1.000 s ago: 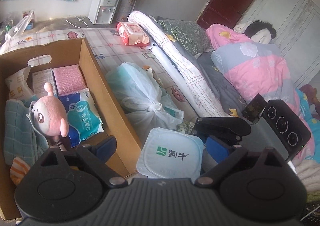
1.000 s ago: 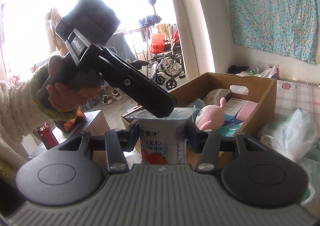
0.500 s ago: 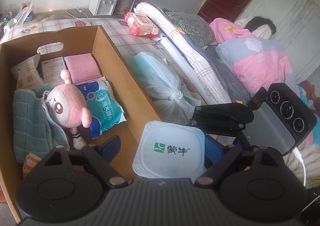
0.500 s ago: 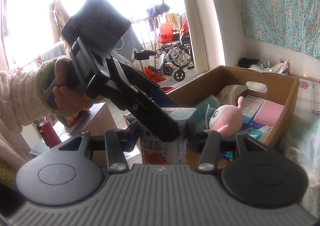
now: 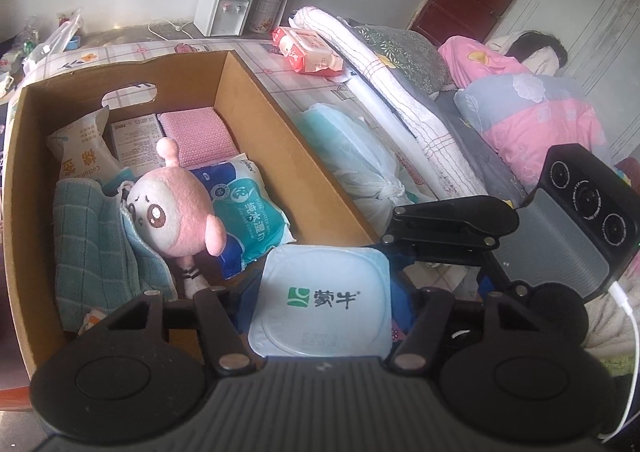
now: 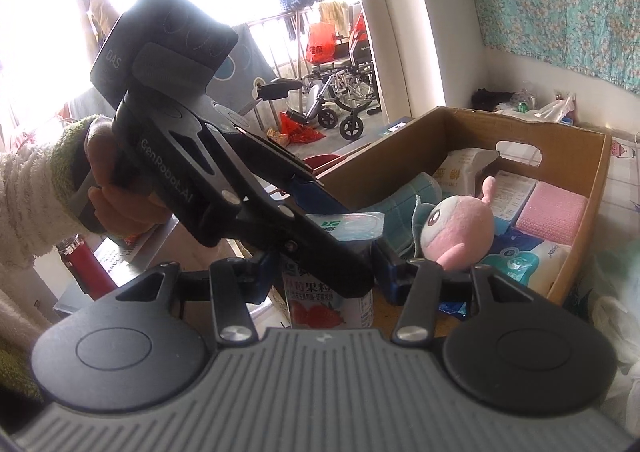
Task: Organize soft objects
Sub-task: 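Lower the yogurt cup into the box and open the right tool, then move the right tool back to the green scrunchie on the bed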
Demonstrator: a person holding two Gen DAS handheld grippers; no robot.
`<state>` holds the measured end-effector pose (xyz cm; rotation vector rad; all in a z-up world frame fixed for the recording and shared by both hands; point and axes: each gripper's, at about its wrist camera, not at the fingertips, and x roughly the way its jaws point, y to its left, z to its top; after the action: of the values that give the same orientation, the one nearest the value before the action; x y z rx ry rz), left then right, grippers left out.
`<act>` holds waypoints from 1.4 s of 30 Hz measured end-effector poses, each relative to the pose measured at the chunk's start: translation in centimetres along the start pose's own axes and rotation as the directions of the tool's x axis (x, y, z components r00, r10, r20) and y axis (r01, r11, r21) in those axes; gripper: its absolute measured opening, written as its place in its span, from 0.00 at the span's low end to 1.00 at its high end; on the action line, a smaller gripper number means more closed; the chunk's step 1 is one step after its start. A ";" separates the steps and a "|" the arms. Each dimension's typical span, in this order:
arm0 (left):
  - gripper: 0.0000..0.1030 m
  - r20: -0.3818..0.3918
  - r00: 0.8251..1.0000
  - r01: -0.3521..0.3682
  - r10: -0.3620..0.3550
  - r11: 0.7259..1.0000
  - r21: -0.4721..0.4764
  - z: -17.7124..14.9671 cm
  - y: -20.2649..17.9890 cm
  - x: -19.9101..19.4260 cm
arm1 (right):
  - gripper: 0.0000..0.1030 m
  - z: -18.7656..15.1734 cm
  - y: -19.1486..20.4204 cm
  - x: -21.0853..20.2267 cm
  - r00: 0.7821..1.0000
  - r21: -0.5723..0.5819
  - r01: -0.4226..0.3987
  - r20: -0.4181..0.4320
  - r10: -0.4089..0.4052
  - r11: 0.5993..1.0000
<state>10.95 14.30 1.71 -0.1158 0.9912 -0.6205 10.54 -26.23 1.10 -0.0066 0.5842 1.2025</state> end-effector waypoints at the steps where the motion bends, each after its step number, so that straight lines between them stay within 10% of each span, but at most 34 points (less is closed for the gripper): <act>1: 0.62 0.003 1.000 -0.004 0.004 1.000 -0.014 0.0 0.5 0.1 | 0.49 0.0 -0.2 0.1 1.000 0.007 0.006 -0.010 -0.006 1.000; 10: 0.61 -0.057 0.996 -0.080 0.071 0.978 -0.191 -0.2 5.0 2.8 | 0.52 -0.8 -2.7 -2.3 0.991 0.108 0.129 0.022 -0.132 0.986; 24: 0.59 -0.250 0.940 -0.271 0.231 0.952 -0.140 -1.9 5.8 7.5 | 0.54 -3.4 -6.6 -6.5 0.960 0.245 0.241 0.079 -0.267 0.939; 33: 0.67 -0.164 0.956 -0.271 0.245 0.949 -0.161 -1.1 5.1 5.6 | 0.55 -4.9 -8.1 -8.0 0.938 0.313 0.285 0.100 -0.330 0.906; 38: 0.72 -0.097 0.969 -0.243 0.229 0.953 -0.180 -0.4 4.2 4.4 | 0.57 -6.0 -8.8 -10.6 0.900 0.375 0.342 0.131 -0.415 0.861; 42: 0.78 -0.039 0.974 -0.225 0.222 0.961 -0.161 0.3 2.2 3.3 | 0.63 -7.3 -9.1 -13.3 0.813 0.403 0.487 0.116 -0.571 0.775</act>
<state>13.52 14.26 -1.41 -0.1413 1.0581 -0.3325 12.33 -43.49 -2.09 0.2605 0.5362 0.5151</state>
